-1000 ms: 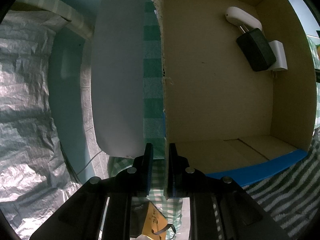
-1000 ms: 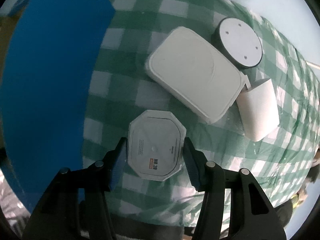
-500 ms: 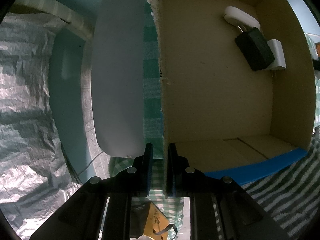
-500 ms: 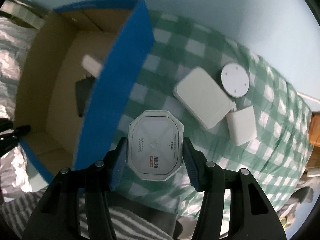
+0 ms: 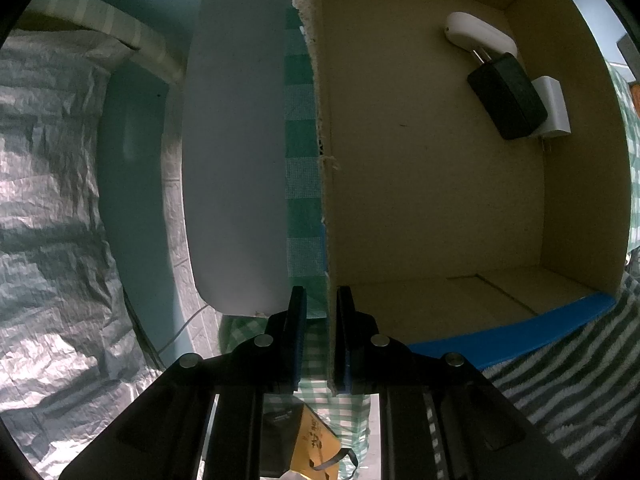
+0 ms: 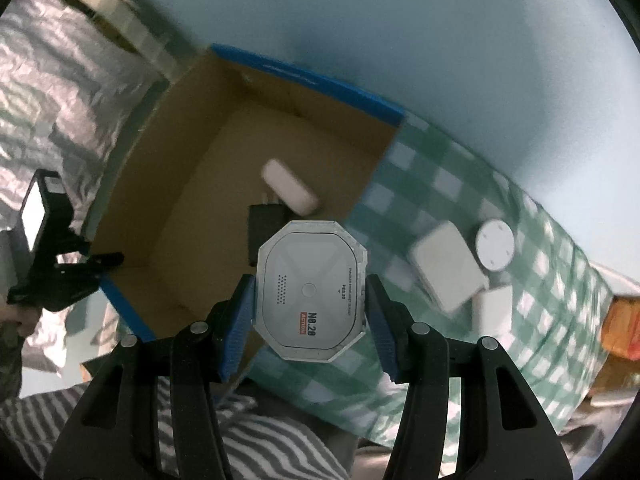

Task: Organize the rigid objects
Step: 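Carry the octagonal router into the box and release it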

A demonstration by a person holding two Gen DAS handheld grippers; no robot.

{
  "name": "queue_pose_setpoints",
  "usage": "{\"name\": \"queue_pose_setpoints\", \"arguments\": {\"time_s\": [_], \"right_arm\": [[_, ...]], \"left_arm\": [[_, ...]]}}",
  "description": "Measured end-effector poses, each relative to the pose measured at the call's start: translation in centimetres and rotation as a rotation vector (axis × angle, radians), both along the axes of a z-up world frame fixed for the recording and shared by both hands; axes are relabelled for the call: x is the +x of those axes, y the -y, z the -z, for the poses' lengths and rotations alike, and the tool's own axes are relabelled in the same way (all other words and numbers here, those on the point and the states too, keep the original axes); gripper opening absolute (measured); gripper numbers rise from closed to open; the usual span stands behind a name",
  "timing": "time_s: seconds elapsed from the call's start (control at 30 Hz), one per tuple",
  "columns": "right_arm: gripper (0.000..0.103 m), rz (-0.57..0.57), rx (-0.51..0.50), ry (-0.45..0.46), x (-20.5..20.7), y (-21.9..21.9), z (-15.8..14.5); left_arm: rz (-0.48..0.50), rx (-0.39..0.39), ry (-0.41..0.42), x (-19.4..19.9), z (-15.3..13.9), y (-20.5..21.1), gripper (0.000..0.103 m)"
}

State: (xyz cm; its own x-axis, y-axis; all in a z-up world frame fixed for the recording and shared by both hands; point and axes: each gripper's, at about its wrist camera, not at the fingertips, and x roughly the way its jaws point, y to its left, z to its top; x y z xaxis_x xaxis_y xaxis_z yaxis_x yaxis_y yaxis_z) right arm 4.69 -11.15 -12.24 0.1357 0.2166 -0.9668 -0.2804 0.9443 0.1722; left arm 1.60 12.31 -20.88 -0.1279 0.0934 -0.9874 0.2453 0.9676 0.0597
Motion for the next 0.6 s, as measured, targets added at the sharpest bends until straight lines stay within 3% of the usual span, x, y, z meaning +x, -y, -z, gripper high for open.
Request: {"name": "queue_pose_setpoints", "arguments": {"time_s": [0.4, 0.6], "right_arm": [[0.054, -0.124, 0.009, -0.047, 0.9, -5.5, 3.5], [0.054, -0.17, -0.039, -0.08, 0.4, -6.7, 6.2]], "left_arm": [[0.0, -0.004, 0.0, 0.1, -0.2, 0.3, 0.015], [-0.002, -0.004, 0.001, 0.0, -0.2, 0.3, 0.015]]}}
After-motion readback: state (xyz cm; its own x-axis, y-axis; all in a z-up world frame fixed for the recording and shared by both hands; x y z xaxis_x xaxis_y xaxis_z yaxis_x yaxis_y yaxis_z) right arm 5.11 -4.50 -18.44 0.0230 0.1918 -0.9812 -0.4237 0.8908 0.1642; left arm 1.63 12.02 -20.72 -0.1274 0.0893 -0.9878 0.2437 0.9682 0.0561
